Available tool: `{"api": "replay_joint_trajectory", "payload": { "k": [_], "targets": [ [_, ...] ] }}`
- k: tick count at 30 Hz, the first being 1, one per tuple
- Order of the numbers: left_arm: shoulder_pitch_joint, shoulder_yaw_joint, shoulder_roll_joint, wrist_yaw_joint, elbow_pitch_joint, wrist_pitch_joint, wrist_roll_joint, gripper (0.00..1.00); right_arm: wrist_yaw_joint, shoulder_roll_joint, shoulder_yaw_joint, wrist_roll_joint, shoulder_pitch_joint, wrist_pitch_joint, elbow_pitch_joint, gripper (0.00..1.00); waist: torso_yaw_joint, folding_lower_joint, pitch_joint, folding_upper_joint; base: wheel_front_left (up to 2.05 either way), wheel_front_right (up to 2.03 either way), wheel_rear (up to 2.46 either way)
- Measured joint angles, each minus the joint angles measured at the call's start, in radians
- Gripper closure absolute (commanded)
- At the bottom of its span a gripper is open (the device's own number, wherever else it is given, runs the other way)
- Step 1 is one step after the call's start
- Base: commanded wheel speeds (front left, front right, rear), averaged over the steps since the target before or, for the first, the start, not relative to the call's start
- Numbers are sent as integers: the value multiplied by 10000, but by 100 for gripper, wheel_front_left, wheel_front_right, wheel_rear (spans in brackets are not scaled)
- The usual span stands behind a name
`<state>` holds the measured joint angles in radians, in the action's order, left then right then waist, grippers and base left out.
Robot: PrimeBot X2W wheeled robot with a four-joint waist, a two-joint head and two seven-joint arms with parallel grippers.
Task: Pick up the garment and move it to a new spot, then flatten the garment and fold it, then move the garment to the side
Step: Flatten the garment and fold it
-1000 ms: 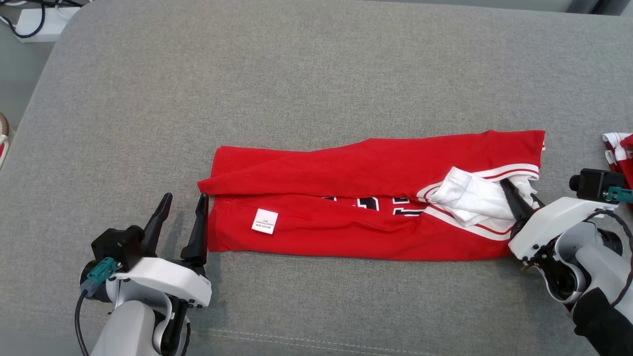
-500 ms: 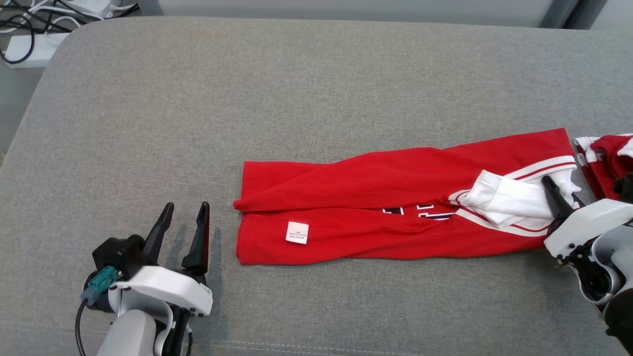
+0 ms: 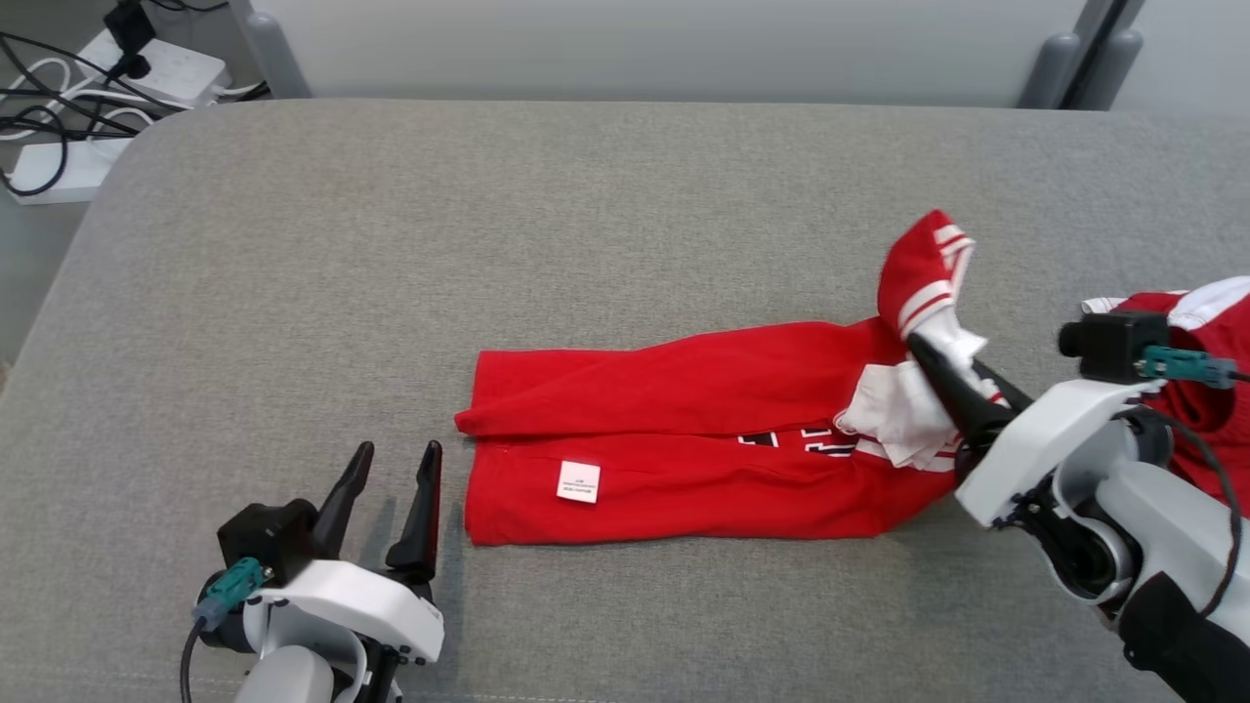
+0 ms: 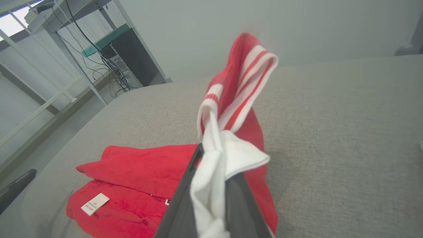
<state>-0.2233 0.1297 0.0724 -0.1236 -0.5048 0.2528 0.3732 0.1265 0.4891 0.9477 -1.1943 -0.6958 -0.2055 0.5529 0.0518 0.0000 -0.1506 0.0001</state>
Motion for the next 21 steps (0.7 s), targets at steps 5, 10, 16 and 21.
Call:
{"api": "replay_joint_trajectory", "payload": {
  "k": [5, 10, 16, 21],
  "targets": [
    [142, 288, -194, 0, 2, 0, 77, 0, 0, -228, 702, 6, -382, 731, -568, 100, 375, 0, 125, 0, 0, 0, 0],
    [142, 777, -242, 0, 17, 0, 238, 0, 0, -890, 1271, 178, -918, 1273, -433, 100, 991, 0, 120, 0, 0, 0, 0],
    [142, 1406, -286, 0, 46, 0, 525, 0, 0, -1605, 1710, 328, -1378, 1626, 516, 100, 2007, 0, 20, 0, 0, 0, 0],
    [142, 1937, -288, 0, 90, 0, 838, 0, 0, -1802, 1933, 359, -1584, 1624, 1392, 100, 2932, 0, -113, 0, 0, 0, 0]
  ]
}}
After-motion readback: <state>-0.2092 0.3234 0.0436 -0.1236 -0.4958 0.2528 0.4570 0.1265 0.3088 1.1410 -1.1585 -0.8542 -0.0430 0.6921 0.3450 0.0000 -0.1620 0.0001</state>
